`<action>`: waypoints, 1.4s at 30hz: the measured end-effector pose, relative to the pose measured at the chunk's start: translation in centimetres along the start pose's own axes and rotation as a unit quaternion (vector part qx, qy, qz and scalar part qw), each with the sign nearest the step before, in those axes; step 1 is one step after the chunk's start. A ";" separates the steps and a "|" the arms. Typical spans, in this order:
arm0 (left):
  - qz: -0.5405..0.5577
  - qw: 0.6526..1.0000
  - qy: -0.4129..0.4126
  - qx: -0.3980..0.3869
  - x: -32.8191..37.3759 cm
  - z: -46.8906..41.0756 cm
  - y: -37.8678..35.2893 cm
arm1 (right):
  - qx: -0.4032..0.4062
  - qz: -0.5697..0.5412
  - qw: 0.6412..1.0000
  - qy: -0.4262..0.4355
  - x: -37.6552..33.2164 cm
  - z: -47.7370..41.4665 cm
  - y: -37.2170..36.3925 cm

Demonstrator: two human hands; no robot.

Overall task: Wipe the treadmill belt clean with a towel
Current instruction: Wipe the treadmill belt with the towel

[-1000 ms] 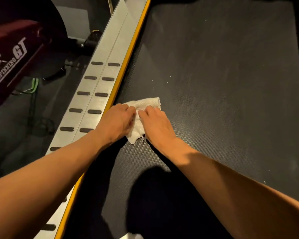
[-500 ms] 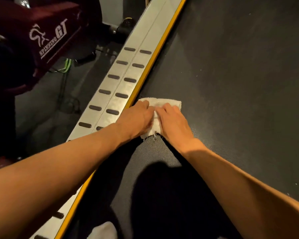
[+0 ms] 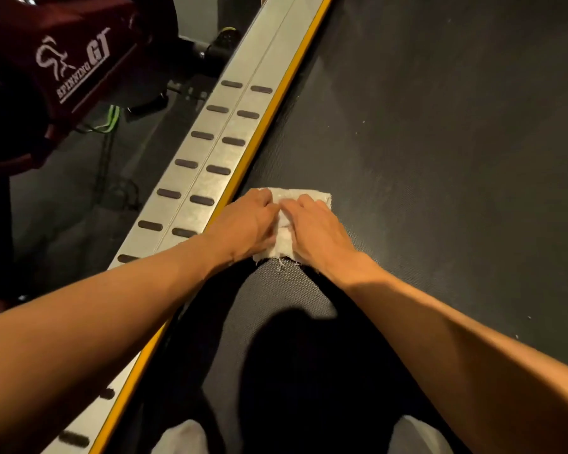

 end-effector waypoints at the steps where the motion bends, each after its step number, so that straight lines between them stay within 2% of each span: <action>1: 0.002 1.000 0.007 0.000 -0.2 -0.1 0.0 | -0.004 0.001 1.000 -0.004 -0.1 -0.4 0.2; 5: 0.042 0.995 0.032 0.082 0.2 -0.1 -0.5 | -0.009 0.016 1.000 -0.025 -0.5 -0.1 0.2; 7: 0.055 0.993 0.003 0.106 0.9 0.6 -1.1 | 0.005 0.021 1.000 -0.021 0.0 1.4 -0.3; 10: 0.030 0.990 -0.085 0.104 1.3 1.5 -1.7 | 0.013 0.031 0.999 -0.009 0.7 2.9 -0.8; 16: -0.023 0.987 -0.125 0.103 0.4 0.0 -1.6 | 0.014 0.017 0.999 -0.032 0.2 1.4 -0.2; 23: -0.005 0.988 -0.092 0.121 0.7 0.8 -1.8 | 0.020 0.016 0.998 -0.052 0.0 1.5 -0.1; 31: 0.016 0.985 -0.044 0.167 -0.4 -1.0 -2.0 | 0.086 -0.030 0.992 -0.084 1.3 -0.4 -1.0; 33: 0.007 0.988 -0.030 0.152 -0.5 -2.3 -1.4 | 0.086 -0.067 0.986 -0.129 1.7 -1.5 -0.8; 36: 0.000 0.991 -0.061 0.119 0.5 -2.1 -1.0 | 0.080 -0.040 0.986 -0.138 1.6 -0.4 -1.3; 39: -0.017 0.990 -0.092 0.105 1.1 -0.6 -1.7 | 0.072 -0.032 0.992 -0.103 2.0 1.3 -1.9; 42: -0.010 0.990 -0.066 0.128 0.8 -1.4 -1.6 | 0.060 -0.060 0.988 -0.130 2.3 -0.1 -1.5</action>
Point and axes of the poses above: each hand's wrist, its own z-axis away from the middle knuckle, its own y-axis out of the back of the hand, x = y × z, the point moved 4 cm from there along -z, towards the middle knuckle, and after that the axes turned 8 degrees about x, right-handed, at the moved point
